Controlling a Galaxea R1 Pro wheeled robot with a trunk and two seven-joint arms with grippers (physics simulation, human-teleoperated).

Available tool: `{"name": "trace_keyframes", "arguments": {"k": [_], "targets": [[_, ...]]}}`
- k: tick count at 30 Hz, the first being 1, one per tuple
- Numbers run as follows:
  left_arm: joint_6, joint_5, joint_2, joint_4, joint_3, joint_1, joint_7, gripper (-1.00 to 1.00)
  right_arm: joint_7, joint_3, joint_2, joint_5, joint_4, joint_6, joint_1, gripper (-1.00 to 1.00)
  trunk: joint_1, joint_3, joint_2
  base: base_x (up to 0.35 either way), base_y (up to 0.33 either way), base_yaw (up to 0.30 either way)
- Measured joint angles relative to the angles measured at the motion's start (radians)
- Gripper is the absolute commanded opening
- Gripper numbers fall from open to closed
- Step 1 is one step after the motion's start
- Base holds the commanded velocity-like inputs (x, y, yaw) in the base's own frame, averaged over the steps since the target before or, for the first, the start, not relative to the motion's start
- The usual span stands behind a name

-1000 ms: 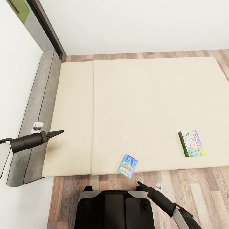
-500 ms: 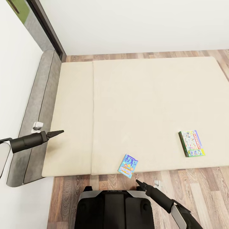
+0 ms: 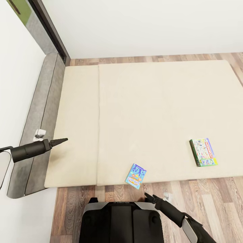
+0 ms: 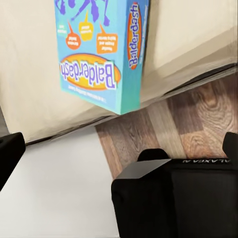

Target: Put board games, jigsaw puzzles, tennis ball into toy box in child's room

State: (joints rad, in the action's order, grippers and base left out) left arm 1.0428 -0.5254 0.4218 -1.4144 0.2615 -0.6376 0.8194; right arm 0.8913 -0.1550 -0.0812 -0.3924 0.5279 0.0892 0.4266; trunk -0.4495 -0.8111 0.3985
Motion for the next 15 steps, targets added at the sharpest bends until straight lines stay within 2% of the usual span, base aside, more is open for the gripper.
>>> {"name": "trace_keyframes", "arguments": {"k": [6,15], "targets": [[0.0,0.0,-0.001,0.0,-0.001,0.0,0.0,1.0,0.005,0.001,-0.004,-0.001,-0.064,-0.062,0.017,1.0,0.0,0.0,0.0,0.0,0.0,0.0],[0.0,0.0,0.0,0.0,0.0,0.0,0.0,1.0,0.02,0.004,-0.005,-0.001,-0.075,-0.085,0.019,1.0,0.0,0.0,0.0,0.0,0.0,0.0]]}}
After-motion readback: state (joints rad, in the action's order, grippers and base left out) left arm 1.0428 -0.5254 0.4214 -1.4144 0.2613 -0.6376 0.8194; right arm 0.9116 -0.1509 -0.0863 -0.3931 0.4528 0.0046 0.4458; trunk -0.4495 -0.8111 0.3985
